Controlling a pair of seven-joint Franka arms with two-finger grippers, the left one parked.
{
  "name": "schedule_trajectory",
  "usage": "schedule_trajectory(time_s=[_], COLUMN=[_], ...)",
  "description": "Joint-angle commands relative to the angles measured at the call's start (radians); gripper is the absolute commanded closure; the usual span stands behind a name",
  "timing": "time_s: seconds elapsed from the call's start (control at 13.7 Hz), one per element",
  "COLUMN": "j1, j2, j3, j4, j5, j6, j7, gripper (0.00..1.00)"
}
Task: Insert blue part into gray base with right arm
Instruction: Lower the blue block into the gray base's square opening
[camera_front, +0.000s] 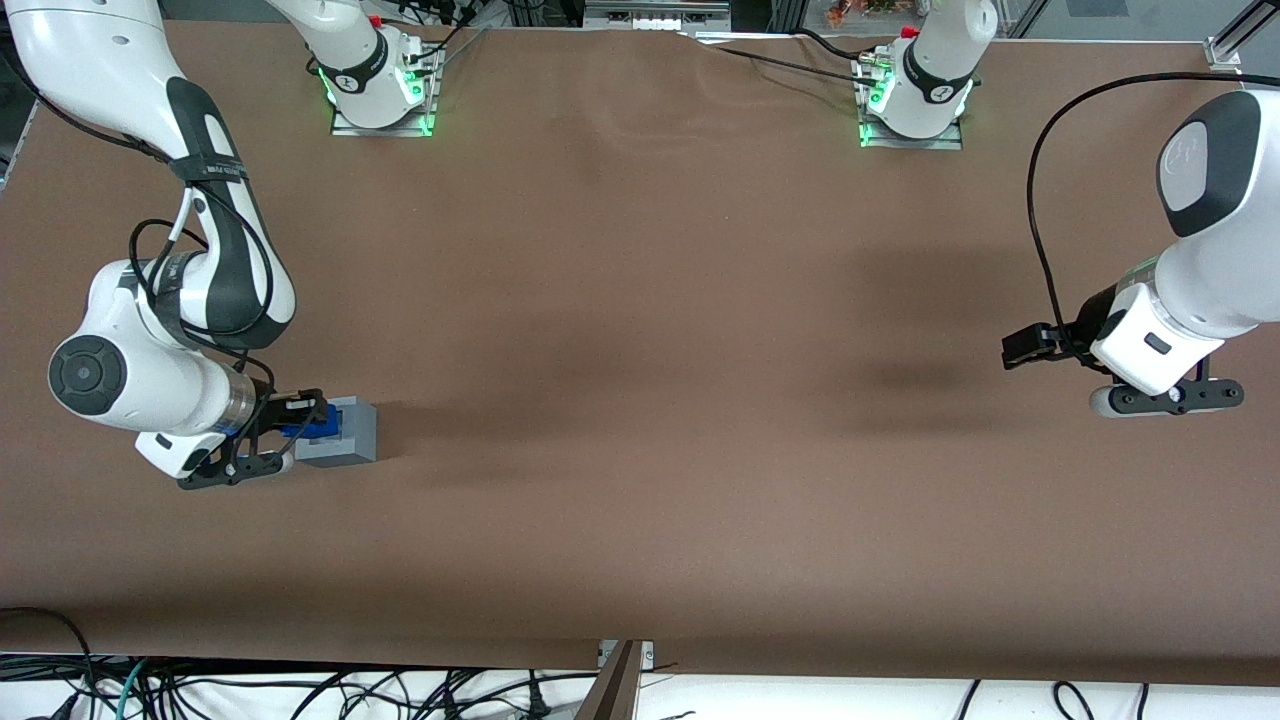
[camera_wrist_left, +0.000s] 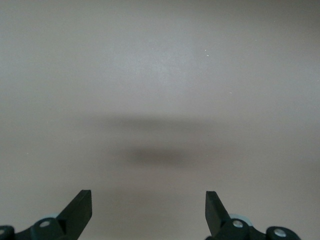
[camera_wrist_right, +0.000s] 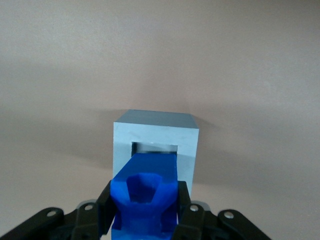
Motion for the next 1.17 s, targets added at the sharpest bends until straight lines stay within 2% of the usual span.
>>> schedule_trajectory(time_s=[0.0, 1.09], j1=[-0.012, -0.02], j2=[0.004, 0.046], j3=[0.01, 0.01], j4=[0.001, 0.01], j5=[0.024, 0.022], j6=[-0.001, 0.036], j7=[0.01, 0.041], gripper=[0.67, 0.64])
